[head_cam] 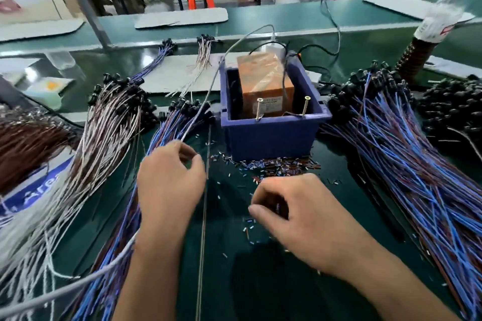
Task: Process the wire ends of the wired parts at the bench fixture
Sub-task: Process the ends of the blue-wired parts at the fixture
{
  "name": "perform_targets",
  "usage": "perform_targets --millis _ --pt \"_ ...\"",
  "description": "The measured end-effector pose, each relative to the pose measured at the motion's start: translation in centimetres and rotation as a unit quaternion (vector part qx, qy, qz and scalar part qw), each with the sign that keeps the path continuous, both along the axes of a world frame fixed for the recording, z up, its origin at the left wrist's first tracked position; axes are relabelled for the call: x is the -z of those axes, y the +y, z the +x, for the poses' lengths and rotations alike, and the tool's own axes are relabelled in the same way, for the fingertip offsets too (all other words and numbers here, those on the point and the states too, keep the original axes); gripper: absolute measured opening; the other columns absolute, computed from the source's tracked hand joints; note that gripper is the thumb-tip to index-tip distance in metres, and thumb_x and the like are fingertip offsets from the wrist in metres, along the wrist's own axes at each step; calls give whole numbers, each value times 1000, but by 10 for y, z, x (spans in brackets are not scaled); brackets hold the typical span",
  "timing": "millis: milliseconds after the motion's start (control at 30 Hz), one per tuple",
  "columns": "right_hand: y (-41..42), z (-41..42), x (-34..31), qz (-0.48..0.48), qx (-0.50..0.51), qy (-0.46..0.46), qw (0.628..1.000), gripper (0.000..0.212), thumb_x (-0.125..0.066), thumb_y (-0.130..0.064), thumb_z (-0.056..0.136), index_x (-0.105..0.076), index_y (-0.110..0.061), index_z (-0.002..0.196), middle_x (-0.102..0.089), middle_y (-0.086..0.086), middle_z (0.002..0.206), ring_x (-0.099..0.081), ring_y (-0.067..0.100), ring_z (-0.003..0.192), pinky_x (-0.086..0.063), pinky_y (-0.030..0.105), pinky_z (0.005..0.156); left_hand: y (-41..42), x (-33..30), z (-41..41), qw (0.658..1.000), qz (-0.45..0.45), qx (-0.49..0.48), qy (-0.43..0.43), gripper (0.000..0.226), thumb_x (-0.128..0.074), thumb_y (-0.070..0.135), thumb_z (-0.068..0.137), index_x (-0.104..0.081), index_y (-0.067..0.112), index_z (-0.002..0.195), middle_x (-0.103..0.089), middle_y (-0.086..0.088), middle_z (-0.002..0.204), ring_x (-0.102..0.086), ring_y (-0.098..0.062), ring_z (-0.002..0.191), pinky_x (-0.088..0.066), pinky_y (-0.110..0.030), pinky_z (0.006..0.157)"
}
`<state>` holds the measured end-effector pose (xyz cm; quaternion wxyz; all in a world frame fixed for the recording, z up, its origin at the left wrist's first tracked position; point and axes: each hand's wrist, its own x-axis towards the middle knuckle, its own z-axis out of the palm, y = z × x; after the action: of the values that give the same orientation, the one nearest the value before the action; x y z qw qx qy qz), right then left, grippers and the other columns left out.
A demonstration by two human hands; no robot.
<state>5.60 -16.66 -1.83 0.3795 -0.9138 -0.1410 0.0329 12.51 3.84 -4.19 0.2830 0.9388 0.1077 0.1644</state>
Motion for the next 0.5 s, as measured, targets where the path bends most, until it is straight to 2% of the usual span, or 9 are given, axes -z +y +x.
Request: perform_targets --millis 100,200,267,333,400,500 --pt "35 29 3 -63 -37 9 997 16 -68 -37 96 -72 -23 90 -71 -8 84 -65 10 79 -54 30 74 16 -7 26 994 81 -26 73 29 -66 30 90 -70 18 116 -73 -12 109 -62 -36 110 -43 -41 101" --pt "83 57 6 -75 -64 19 995 21 -68 -34 97 -73 -14 92 -73 6 91 -68 25 86 -56 35 78 34 -18 36 981 159 -31 102 41 -69 24 87 -64 20 127 -64 -19 121 -56 -37 117 -39 -40 103" --pt "107 72 14 -34 -62 67 995 22 -69 -27 97 -71 -6 89 -73 16 84 -72 33 80 -60 41 74 47 -24 37 978 157 -33 130 46 -69 13 82 -62 20 126 -61 -20 121 -58 -39 114 -45 -42 99" --pt "129 83 20 7 -50 100 994 22 -67 -21 97 -68 -3 84 -72 22 79 -73 40 77 -63 48 73 60 -30 36 970 164 -23 179 42 -69 10 79 -59 16 119 -65 -16 113 -62 -37 109 -49 -41 90" --pt "144 92 27 23 -22 103 994 25 -65 -20 96 -61 -9 73 -72 21 74 -74 39 69 -64 49 69 68 -35 36 956 185 -12 229 35 -72 11 79 -57 14 111 -64 -12 104 -63 -33 102 -47 -36 82" --pt "162 100 35 15 -4 102 995 26 -66 -21 93 -62 -10 70 -72 17 64 -74 34 61 -65 45 66 79 -39 37 943 198 9 266 29 -74 12 78 -64 15 104 -67 -9 101 -65 -30 102 -53 -34 85"
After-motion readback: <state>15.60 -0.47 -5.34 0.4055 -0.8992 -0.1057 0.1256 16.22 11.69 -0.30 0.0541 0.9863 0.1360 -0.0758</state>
